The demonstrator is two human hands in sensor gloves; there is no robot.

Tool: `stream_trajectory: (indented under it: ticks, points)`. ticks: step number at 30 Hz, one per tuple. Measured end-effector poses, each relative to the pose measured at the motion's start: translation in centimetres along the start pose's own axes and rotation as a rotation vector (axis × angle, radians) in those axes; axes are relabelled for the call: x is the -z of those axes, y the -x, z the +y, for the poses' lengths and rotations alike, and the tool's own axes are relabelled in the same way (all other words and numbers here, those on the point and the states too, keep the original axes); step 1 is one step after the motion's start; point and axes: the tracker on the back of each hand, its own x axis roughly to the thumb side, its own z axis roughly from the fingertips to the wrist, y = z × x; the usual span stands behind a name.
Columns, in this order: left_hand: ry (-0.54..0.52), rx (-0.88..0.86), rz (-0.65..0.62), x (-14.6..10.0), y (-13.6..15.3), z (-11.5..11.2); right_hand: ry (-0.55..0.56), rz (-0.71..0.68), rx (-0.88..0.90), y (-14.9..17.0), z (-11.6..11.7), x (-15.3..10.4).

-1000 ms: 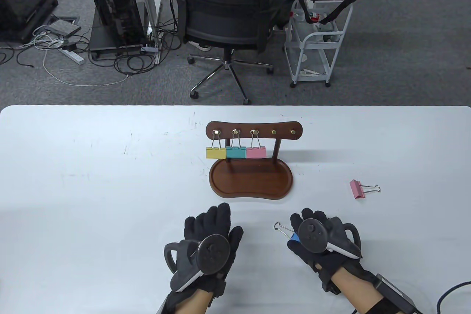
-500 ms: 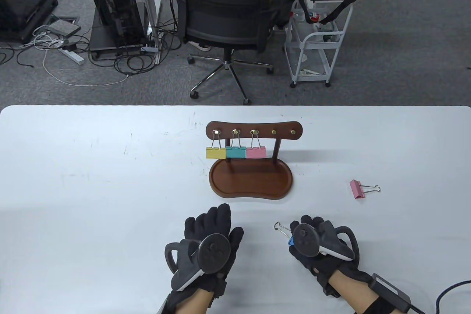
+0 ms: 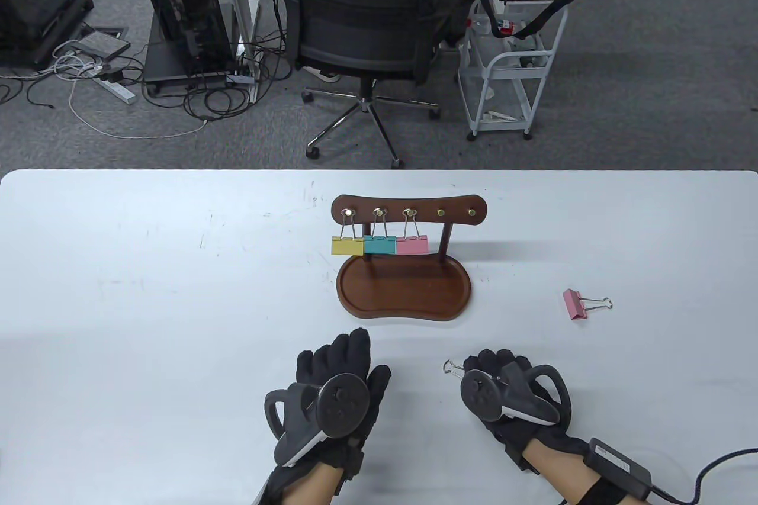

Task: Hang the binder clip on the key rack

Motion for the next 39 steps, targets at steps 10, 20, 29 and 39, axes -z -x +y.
stream_trajectory:
  ticks: [10,20,29,39]
  points:
    - [-0.001,-0.008,-0.001,0.1,0.1,0.1,0.034,-0.017,-0.034,-0.1,-0.1,-0.1]
    - [0.004,-0.013,0.005,0.1,0.1,0.1,0.113,-0.041,0.003,-0.1,-1.3,-1.0]
    - [0.012,-0.017,0.003,0.1,0.2,0.0,0.216,-0.034,0.098,0.6,-4.1,-2.3]
    - [0.018,-0.009,-0.008,0.2,0.0,0.0,0.378,0.003,0.259,1.9,-8.4,-3.3]
